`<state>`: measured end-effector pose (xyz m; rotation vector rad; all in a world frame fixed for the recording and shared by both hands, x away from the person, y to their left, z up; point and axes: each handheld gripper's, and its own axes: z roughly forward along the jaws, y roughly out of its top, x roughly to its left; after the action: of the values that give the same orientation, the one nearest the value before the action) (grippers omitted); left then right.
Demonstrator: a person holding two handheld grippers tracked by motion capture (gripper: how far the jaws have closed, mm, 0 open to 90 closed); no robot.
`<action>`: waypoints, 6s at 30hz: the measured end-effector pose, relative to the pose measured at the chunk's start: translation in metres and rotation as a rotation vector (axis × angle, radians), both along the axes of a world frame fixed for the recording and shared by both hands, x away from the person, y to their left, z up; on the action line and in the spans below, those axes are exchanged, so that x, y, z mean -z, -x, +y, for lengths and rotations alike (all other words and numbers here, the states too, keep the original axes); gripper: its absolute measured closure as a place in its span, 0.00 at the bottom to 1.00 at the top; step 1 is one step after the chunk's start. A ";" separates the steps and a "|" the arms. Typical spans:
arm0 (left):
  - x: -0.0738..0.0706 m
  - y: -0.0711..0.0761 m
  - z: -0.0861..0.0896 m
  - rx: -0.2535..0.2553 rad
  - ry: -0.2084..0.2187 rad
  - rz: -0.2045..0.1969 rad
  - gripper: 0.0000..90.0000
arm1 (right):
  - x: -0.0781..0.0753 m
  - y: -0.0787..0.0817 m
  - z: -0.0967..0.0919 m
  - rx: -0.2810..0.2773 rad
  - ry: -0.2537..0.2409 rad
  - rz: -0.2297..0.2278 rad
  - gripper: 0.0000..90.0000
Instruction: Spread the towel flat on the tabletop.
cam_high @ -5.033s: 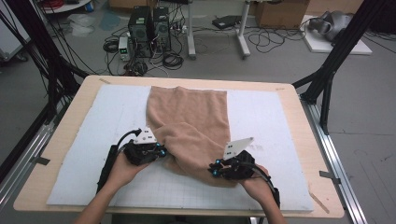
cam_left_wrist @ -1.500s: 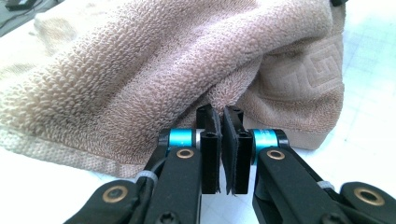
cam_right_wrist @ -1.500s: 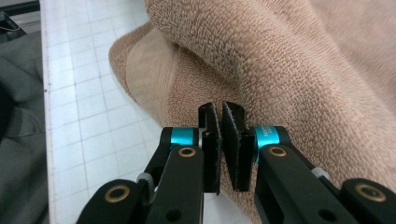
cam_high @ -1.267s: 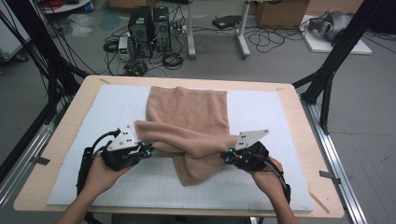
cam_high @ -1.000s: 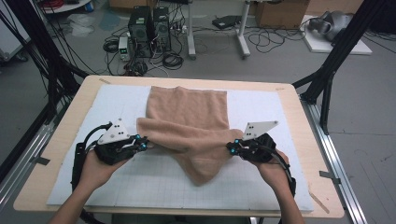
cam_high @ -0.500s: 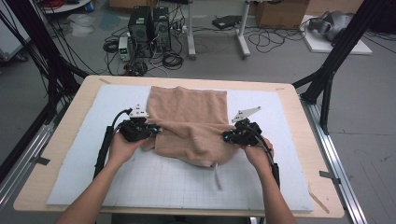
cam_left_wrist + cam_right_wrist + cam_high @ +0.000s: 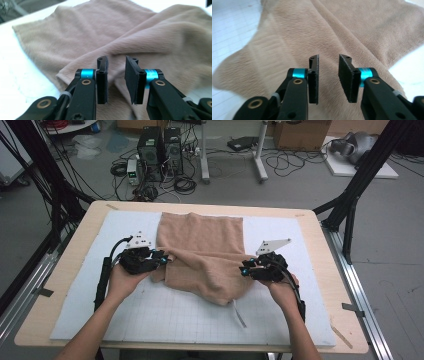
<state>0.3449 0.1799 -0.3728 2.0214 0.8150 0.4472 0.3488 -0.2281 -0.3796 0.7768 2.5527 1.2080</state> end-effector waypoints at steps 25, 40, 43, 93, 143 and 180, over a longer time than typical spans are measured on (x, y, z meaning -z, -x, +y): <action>0.061 -0.004 -0.060 0.150 -0.229 0.117 0.67 | 0.048 0.008 0.019 -0.007 0.069 0.058 0.65; 0.061 -0.006 -0.061 0.154 -0.219 0.136 0.87 | 0.053 0.007 0.029 0.009 0.134 0.016 0.86; 0.061 -0.005 -0.061 0.157 -0.216 0.137 0.94 | 0.054 0.006 0.029 -0.001 0.132 0.014 0.88; -0.013 0.109 0.003 0.255 -0.096 -0.010 0.96 | -0.030 0.079 0.017 -0.238 0.030 -0.094 0.99; 0.038 0.093 -0.009 0.215 -0.142 0.050 0.95 | 0.030 0.064 0.020 -0.176 0.072 0.004 0.98; 0.063 0.069 -0.019 0.209 -0.214 0.086 0.94 | 0.054 0.045 0.038 -0.206 0.164 0.052 0.99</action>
<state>0.2756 0.1610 -0.4359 2.3096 0.6191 0.3419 0.3034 -0.1902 -0.4341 0.5263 2.7880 1.0266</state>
